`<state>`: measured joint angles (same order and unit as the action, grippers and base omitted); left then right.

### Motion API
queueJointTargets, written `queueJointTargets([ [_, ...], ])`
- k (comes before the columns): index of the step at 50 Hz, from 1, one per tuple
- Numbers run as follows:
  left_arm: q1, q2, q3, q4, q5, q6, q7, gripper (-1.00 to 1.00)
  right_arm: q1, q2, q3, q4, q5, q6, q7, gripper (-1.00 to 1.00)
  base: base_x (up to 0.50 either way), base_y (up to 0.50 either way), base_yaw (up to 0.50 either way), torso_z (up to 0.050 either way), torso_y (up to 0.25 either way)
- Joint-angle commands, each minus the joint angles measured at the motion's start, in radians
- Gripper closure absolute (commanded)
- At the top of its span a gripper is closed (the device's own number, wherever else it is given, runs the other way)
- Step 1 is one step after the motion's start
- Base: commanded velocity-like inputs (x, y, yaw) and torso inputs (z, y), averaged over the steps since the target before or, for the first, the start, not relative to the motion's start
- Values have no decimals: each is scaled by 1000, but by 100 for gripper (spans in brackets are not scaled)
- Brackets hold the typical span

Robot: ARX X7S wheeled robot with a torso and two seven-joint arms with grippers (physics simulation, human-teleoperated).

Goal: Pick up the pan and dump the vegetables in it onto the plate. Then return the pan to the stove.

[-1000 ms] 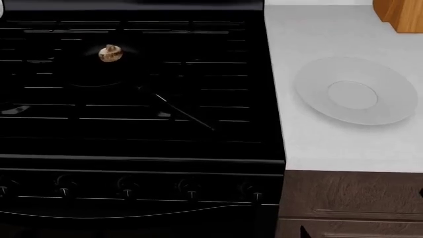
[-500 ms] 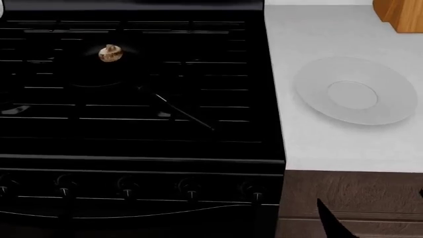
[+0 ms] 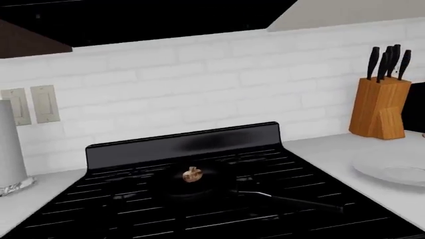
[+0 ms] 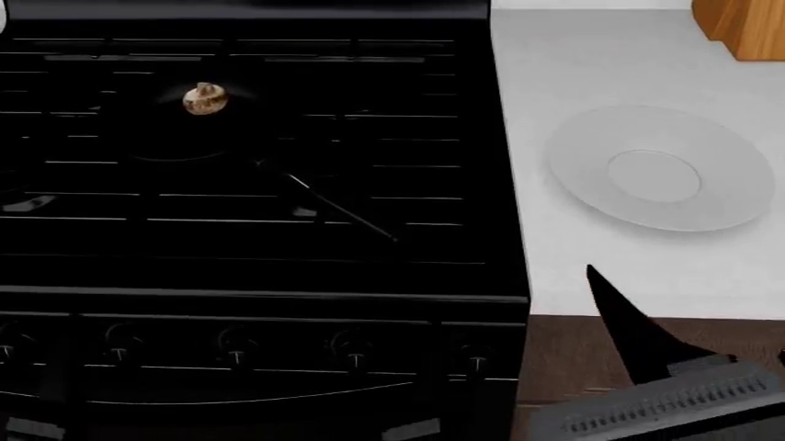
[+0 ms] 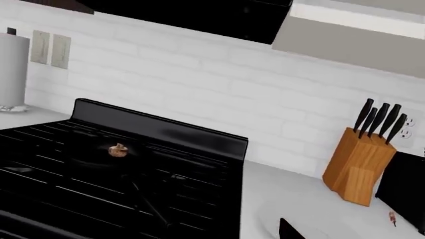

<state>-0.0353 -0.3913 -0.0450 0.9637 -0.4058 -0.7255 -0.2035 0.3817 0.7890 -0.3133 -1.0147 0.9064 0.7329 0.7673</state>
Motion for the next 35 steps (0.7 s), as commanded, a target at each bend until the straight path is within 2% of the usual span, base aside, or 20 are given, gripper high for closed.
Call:
queueJointTargets([
  [1, -67, -46, -62, 79, -93, -106, -52, -100, 319, 285, -366, -32, 238, -195, 299, -100, 0, 0, 0, 50, 88],
  [7, -88, -107, -36, 78, -158, -94, -128, -100, 503, 366, -635, -32, 217, -340, 363, -100, 0, 0, 0, 50, 87],
  [14, -109, -142, -7, 78, -187, -97, -173, -100, 575, 409, -757, -32, 188, -418, 389, -100, 0, 0, 0, 50, 87],
  [22, -134, -198, 25, 76, -245, -79, -244, -100, 826, 428, -1030, -32, 181, -492, 435, -100, 343, 0, 0, 50, 87],
  [30, -128, -218, 34, 66, -260, -49, -262, -100, 1169, 393, -1420, -32, 182, -578, 514, -100, 418, 0, 0, 50, 87],
  [33, -132, -242, 42, 78, -288, -40, -292, -100, 1386, 356, -1682, -32, 167, -665, 564, -100, 422, 0, 0, 50, 86],
  [35, -129, -252, 46, 75, -293, -28, -300, -100, 1470, 336, -1800, -32, 152, -715, 591, -100, 426, 0, 0, 50, 86],
])
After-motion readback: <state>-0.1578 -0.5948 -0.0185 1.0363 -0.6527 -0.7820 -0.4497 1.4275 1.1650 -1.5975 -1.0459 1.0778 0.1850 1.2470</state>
